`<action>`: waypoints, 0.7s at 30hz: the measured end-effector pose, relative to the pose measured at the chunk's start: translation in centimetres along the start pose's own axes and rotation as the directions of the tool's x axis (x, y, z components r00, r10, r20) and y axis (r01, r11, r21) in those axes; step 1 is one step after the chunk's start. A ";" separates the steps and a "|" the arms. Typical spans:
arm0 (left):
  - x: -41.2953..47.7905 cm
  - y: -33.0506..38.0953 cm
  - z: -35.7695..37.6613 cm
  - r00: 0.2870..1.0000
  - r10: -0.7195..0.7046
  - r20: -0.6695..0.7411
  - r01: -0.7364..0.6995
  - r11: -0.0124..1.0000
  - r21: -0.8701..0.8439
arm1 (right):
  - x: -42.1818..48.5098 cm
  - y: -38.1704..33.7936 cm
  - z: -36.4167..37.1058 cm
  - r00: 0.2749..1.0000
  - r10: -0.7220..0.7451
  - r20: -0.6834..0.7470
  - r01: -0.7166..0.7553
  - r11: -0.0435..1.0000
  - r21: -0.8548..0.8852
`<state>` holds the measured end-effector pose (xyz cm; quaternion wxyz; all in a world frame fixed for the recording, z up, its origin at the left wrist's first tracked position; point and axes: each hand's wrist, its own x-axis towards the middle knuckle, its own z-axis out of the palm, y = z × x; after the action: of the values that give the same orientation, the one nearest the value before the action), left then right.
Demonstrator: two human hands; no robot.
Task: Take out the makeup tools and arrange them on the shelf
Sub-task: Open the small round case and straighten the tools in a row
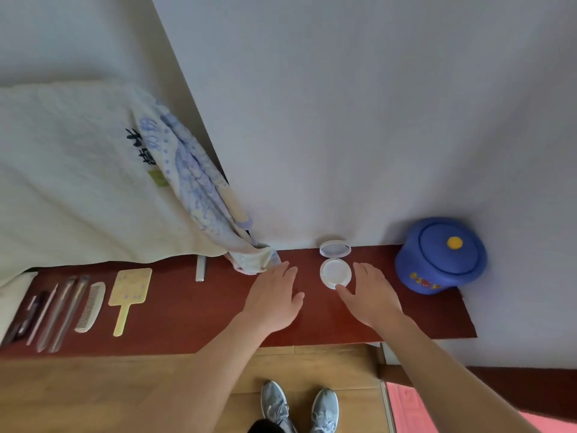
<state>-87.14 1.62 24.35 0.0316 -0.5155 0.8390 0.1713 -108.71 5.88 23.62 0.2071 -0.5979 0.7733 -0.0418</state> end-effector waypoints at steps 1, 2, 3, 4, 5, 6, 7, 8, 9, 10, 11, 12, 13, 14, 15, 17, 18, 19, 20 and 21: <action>0.4 0.0 0.6 1.000 0.006 0.018 -0.006 1.000 0.003 | 0.6 0.2 0.6 1.000 0.010 0.006 -0.010 1.000 0.003; 0.7 0.1 1.2 0.999 0.013 0.033 -0.014 1.000 0.014 | 1.1 0.3 1.2 1.000 0.022 0.008 -0.022 1.000 0.002; 1.0 0.1 1.8 0.999 0.019 0.045 -0.020 0.999 0.027 | 1.6 0.5 1.8 0.999 0.034 0.007 -0.034 0.999 -0.002; 1.3 0.1 2.4 0.998 0.018 0.056 -0.020 0.999 0.041 | 2.1 0.5 2.3 0.999 0.047 0.004 -0.047 0.999 -0.009; 1.5 0.0 3.0 0.998 0.011 0.063 -0.015 0.998 0.055 | 2.4 0.6 2.8 0.998 0.056 -0.001 -0.056 0.998 -0.018; 1.7 -0.1 3.5 0.998 0.000 0.070 -0.005 0.998 0.065 | 2.8 0.6 3.3 0.998 0.063 -0.009 -0.063 0.998 -0.027; 1.9 -0.2 4.0 0.997 -0.014 0.078 0.009 0.998 0.069 | 3.0 0.6 3.8 0.998 0.069 -0.013 -0.069 0.997 -0.037; 2.0 -0.3 4.4 0.996 -0.028 0.087 0.022 0.997 0.067 | 3.2 0.6 4.2 0.997 0.073 -0.014 -0.074 0.996 -0.044; 2.1 -0.4 4.8 0.995 -0.036 0.096 0.030 0.998 0.064 | 3.4 0.6 4.5 0.997 0.078 -0.013 -0.078 0.996 -0.049; 2.1 -0.5 5.2 0.994 -0.038 0.104 0.032 0.998 0.059 | 3.6 0.6 4.9 0.997 0.081 -0.013 -0.082 0.995 -0.054; 2.2 -0.6 5.6 0.993 -0.040 0.113 0.034 0.998 0.055 | 3.9 0.7 5.3 0.996 0.085 -0.015 -0.086 0.995 -0.060; 2.2 -0.6 5.9 0.993 -0.041 0.114 0.035 0.998 0.052 | 4.0 0.6 5.6 0.996 0.088 -0.022 -0.089 0.994 -0.067; 2.2 -0.6 6.0 0.993 -0.043 0.111 0.037 0.998 0.048 | 4.1 0.6 5.7 0.995 0.091 -0.029 -0.093 0.993 -0.075; 2.3 -0.7 6.2 0.993 -0.044 0.108 0.039 0.998 0.043 | 4.2 0.6 5.9 0.995 0.096 -0.033 -0.098 0.992 -0.080; 2.4 -0.7 6.3 0.993 -0.045 0.107 0.041 0.998 0.038 | 4.4 0.6 6.0 0.994 0.100 -0.038 -0.103 0.991 -0.082; 2.5 -0.7 6.4 0.993 -0.046 0.110 0.043 0.999 0.031 | 4.7 0.7 6.2 0.994 0.103 -0.046 -0.106 0.991 -0.079; 2.6 -0.8 6.4 0.993 -0.047 0.111 0.045 0.999 0.027 | 4.8 0.7 6.3 0.994 0.102 -0.047 -0.106 0.991 -0.077; 2.6 -0.7 6.4 0.993 -0.048 0.110 0.046 0.999 0.022 | 4.9 0.8 6.3 0.994 0.100 -0.049 -0.103 0.992 -0.072; 2.6 -0.7 6.4 0.993 -0.048 0.107 0.047 0.999 0.018 | 5.0 0.8 6.4 0.994 0.097 -0.054 -0.100 0.993 -0.063; 2.6 -0.8 6.5 0.993 -0.049 0.103 0.048 0.999 0.015 | 5.1 0.8 6.5 0.994 0.096 -0.059 -0.099 0.994 -0.051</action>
<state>-88.47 1.19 17.51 0.0825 -0.5259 0.8246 0.1916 -108.07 2.48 16.05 0.1710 -0.5634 0.8078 -0.0278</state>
